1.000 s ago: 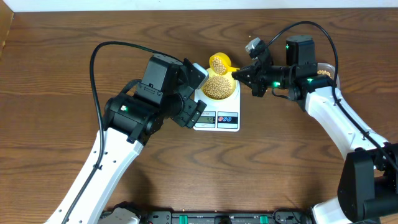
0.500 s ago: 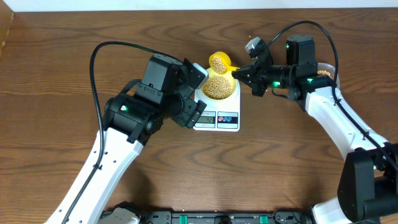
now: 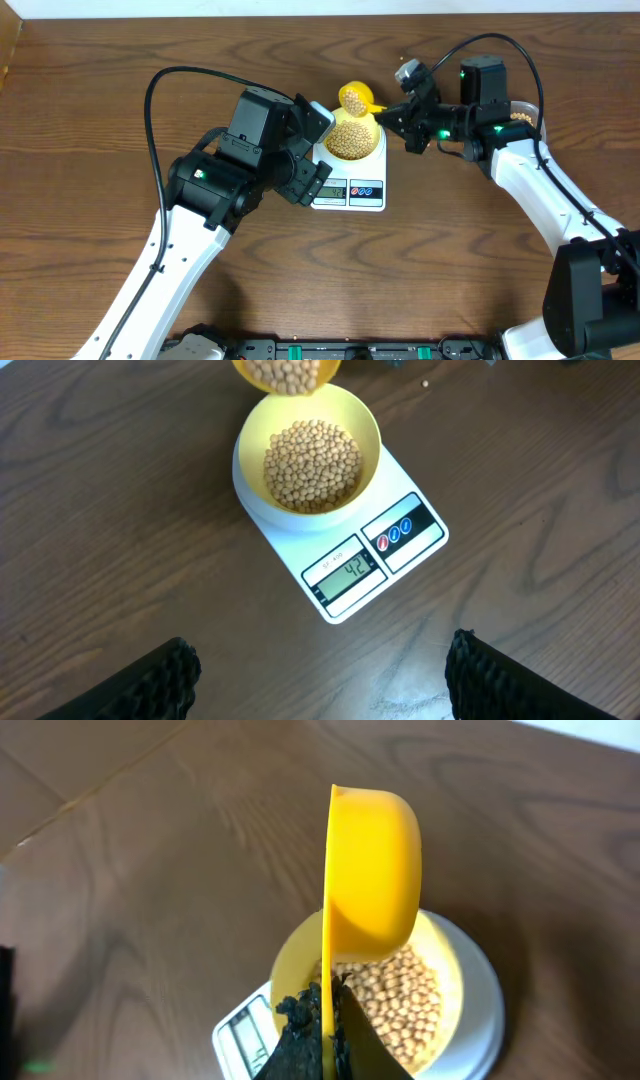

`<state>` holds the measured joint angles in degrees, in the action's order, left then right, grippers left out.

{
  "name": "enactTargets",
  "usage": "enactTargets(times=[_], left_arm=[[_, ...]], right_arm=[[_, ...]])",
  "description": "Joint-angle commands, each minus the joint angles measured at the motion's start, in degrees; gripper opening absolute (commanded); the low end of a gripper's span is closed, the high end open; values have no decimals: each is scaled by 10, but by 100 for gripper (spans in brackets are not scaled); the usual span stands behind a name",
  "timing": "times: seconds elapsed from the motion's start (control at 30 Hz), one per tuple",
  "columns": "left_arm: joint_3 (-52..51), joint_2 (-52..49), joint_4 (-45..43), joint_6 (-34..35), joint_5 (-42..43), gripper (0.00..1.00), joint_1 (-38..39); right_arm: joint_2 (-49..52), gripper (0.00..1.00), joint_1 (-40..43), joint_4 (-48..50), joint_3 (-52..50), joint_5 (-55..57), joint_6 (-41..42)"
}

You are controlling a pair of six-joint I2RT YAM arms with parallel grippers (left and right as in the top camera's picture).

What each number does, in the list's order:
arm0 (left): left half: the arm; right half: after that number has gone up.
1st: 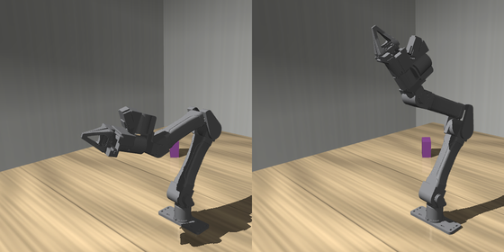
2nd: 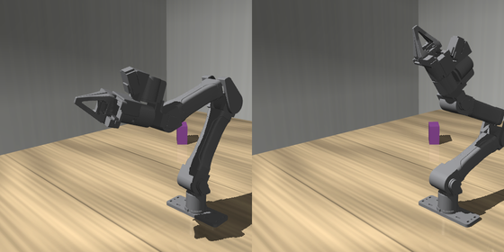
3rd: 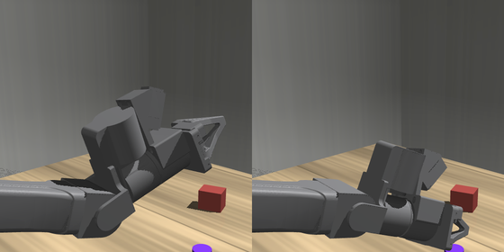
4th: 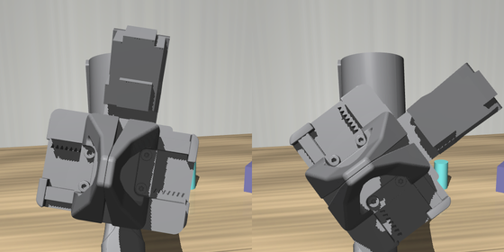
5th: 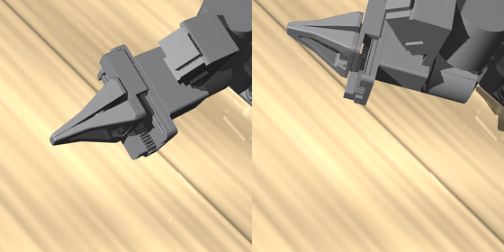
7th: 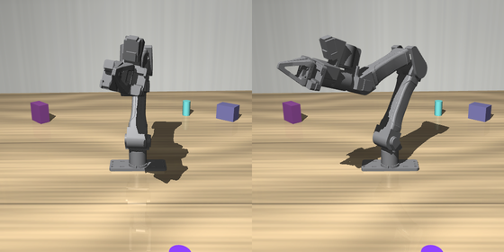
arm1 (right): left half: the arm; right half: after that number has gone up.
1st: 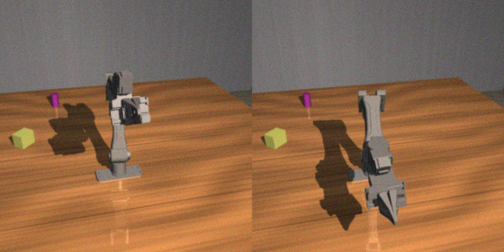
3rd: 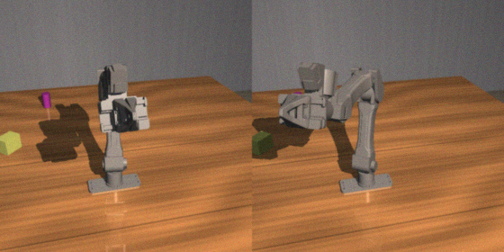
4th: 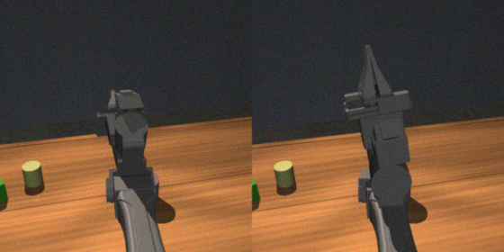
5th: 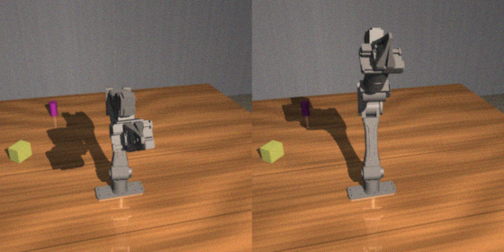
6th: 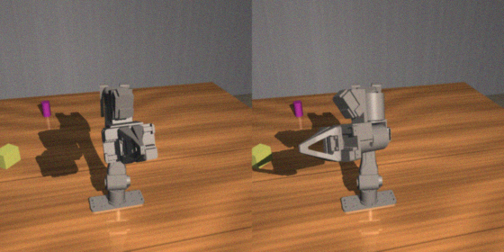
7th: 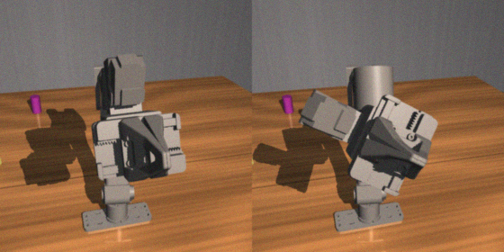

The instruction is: Scoop item into bowl and weigh 50g on scale

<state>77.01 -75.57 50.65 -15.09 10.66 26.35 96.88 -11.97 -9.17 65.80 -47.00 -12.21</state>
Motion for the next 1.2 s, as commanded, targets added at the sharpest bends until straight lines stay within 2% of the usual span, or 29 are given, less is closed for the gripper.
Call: enactTargets(times=[0.0,0.27,0.4,1.17], left_arm=[[5,0,1,-5,7,81,-3],[5,0,1,-5,7,81,-3],[5,0,1,-5,7,81,-3],[5,0,1,-5,7,81,-3]], right_arm=[[-9,1,-5,-5,-1,15,-7],[-9,1,-5,-34,-1,19,-17],[-9,1,-5,-18,-1,21,-71],[-9,1,-5,-26,-1,21,-71]])
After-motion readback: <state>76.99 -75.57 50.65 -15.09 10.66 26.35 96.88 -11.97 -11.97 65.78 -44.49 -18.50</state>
